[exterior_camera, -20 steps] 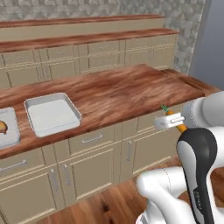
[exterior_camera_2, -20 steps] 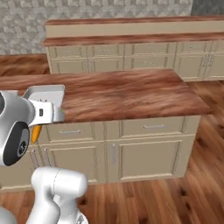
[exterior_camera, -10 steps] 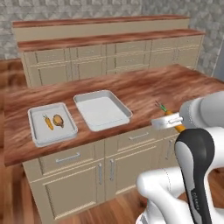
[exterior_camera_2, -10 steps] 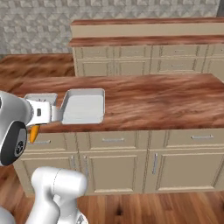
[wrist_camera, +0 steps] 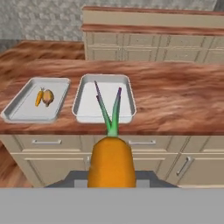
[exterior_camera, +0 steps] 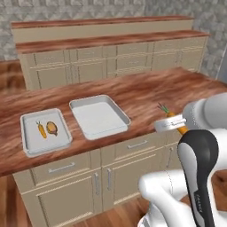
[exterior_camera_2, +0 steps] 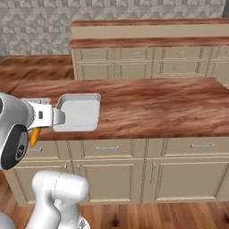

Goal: Place one carrot and one chicken drumstick in each tupperware on the nearby counter, to pack two identical lunches.

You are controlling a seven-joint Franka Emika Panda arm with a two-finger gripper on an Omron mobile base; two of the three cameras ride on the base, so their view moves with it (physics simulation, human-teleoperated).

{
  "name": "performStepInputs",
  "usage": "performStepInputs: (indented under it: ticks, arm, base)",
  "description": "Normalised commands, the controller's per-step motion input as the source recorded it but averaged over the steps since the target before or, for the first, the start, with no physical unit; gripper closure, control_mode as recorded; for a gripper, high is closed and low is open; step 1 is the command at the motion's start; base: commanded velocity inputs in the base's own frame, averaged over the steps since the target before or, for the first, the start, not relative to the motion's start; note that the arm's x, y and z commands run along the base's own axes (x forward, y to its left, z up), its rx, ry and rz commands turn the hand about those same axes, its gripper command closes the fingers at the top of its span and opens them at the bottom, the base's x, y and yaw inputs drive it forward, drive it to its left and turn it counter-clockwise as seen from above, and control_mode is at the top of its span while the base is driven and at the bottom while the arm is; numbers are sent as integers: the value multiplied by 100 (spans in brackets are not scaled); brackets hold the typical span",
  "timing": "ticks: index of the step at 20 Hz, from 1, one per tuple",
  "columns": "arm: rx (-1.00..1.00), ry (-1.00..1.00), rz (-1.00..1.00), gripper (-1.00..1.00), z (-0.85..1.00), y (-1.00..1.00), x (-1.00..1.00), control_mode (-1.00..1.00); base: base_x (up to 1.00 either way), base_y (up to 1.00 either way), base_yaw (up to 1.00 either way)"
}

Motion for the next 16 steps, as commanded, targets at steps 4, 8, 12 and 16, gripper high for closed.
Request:
performStepInputs:
  ticks: [4,8,12,16]
  arm:
    - [0,0,0,100,0,0,0,100]
    - [0,0,0,100,0,0,0,100]
    - [0,0,0,100,0,0,0,100]
    - [-1,9,3,100,-30,23,42,-100]
  base:
    - [79,3,8]
    - [94,38,9]
    - [70,35,8]
    - [13,8,1]
